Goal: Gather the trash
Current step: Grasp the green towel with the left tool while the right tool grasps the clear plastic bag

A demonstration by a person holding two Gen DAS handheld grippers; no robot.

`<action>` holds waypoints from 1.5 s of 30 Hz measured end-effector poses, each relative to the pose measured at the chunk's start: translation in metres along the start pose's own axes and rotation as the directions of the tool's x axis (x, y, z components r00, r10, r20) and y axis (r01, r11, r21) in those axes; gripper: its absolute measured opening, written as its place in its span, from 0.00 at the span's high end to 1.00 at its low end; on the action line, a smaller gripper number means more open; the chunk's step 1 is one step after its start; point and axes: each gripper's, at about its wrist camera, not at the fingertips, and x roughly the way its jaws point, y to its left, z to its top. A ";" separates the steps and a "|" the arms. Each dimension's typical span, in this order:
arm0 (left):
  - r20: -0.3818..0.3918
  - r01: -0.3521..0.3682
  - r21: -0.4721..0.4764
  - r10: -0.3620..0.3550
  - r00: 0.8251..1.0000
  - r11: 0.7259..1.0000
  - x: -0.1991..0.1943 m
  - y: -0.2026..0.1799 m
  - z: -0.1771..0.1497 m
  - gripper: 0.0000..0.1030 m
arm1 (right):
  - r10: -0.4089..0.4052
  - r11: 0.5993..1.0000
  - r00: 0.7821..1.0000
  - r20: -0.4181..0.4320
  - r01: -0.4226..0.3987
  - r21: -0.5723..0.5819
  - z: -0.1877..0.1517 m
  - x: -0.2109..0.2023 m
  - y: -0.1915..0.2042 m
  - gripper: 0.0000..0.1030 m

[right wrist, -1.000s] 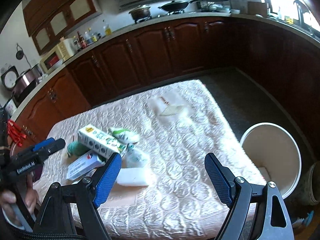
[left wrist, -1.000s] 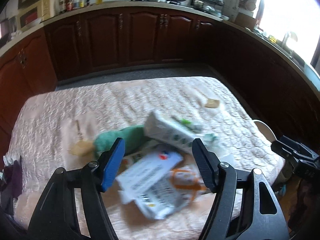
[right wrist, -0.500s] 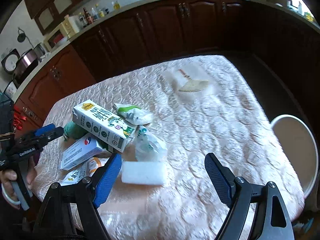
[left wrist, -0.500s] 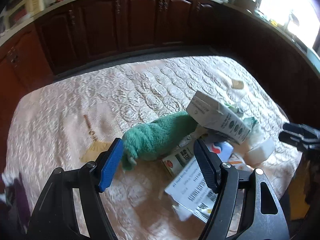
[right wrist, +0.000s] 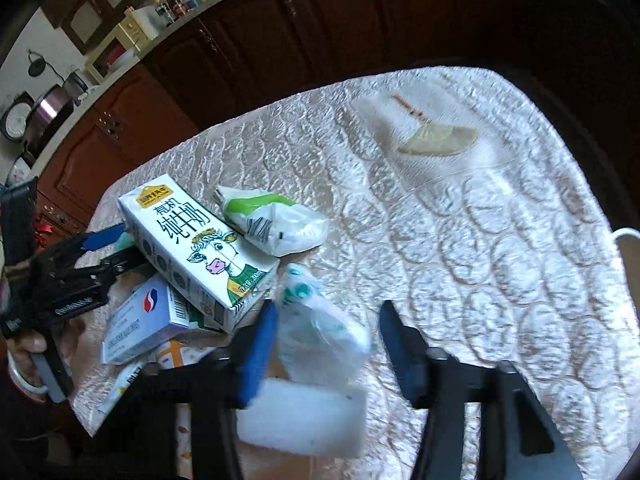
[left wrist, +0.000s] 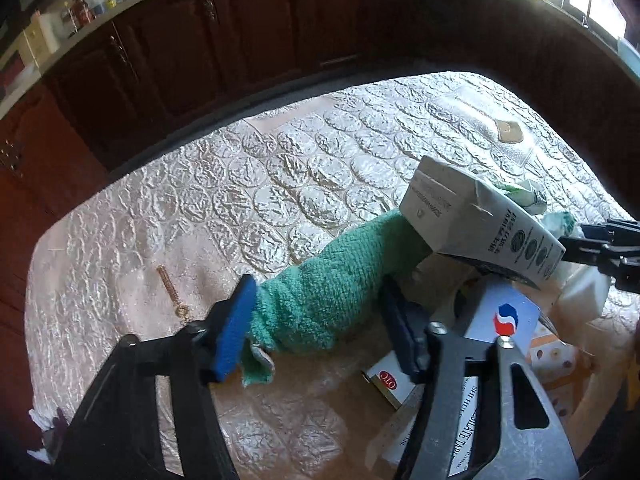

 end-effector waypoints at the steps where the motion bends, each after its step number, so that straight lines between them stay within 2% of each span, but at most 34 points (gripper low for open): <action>1: 0.006 0.002 -0.016 -0.002 1.000 1.000 -0.002 0.001 -0.001 0.54 | 0.014 1.000 1.000 0.007 -0.014 0.006 0.000 0.000 0.000 0.67; 2: 0.012 0.009 -0.040 -0.009 1.000 0.999 -0.006 0.005 -0.002 0.57 | 0.024 1.000 1.000 0.016 -0.024 0.009 -0.001 -0.001 0.000 0.71; 3: 0.020 0.018 -0.060 -0.017 1.000 0.998 -0.010 0.008 -0.003 0.75 | 0.029 1.000 0.999 0.032 -0.029 0.011 -0.002 -0.004 0.000 0.74; 4: 0.023 0.017 -0.081 -0.015 1.000 0.997 -0.014 0.012 -0.004 0.76 | 0.030 0.999 0.998 0.048 -0.031 0.010 -0.002 -0.009 0.001 0.77; 8: 0.046 0.000 -0.147 0.007 0.999 0.989 -0.036 0.029 -0.009 0.77 | 0.055 0.998 0.992 0.115 -0.056 0.002 -0.004 -0.039 0.002 0.80; 13: 0.103 0.029 -0.207 -0.008 0.995 0.978 -0.072 0.036 -0.013 0.78 | 0.081 0.997 0.979 0.187 -0.079 -0.018 -0.006 -0.076 0.008 0.81; 22: 0.206 0.096 -0.165 -0.061 0.977 0.981 -0.124 -0.005 -0.003 0.78 | 0.108 0.994 0.960 0.258 -0.100 -0.044 -0.021 -0.121 0.013 0.82; 26: 0.223 0.115 -0.140 -0.082 0.971 0.983 -0.131 -0.023 0.000 0.78 | 0.069 0.998 0.960 0.272 -0.070 -0.006 -0.025 -0.126 0.003 0.82; 27: 0.224 0.122 -0.135 -0.089 0.970 0.983 -0.133 -0.027 0.000 0.78 | 0.052 0.998 0.966 0.255 -0.057 0.011 -0.025 -0.121 -0.004 0.80; 30: 0.223 0.137 -0.127 -0.106 0.969 0.982 -0.133 -0.036 -0.002 0.78 | -0.023 0.999 0.983 0.183 0.015 0.046 -0.025 -0.105 -0.015 0.46; 39: 0.213 0.153 -0.103 -0.129 0.969 0.983 -0.133 -0.058 -0.006 0.78 | -0.089 0.992 0.994 0.063 0.083 0.098 -0.014 -0.024 -0.036 0.44; 41: 0.212 0.154 -0.097 -0.131 0.968 0.983 -0.134 -0.061 -0.005 0.78 | -0.082 0.991 0.995 0.060 0.075 0.112 -0.013 -0.013 -0.043 0.55; 42: 0.212 0.154 -0.097 -0.131 0.968 0.983 -0.134 -0.063 -0.004 0.78 | -0.066 0.991 0.997 0.050 0.059 0.118 -0.013 -0.011 -0.046 0.66; 43: 0.212 0.156 -0.097 -0.133 0.968 0.983 -0.134 -0.064 -0.004 0.78 | -0.055 0.991 0.997 0.054 0.048 0.121 -0.012 -0.013 -0.046 0.72; 45: 0.214 0.163 -0.099 -0.139 0.967 0.982 -0.134 -0.067 -0.002 0.78 | -0.041 0.994 0.994 0.098 0.031 0.102 -0.016 -0.028 -0.044 0.76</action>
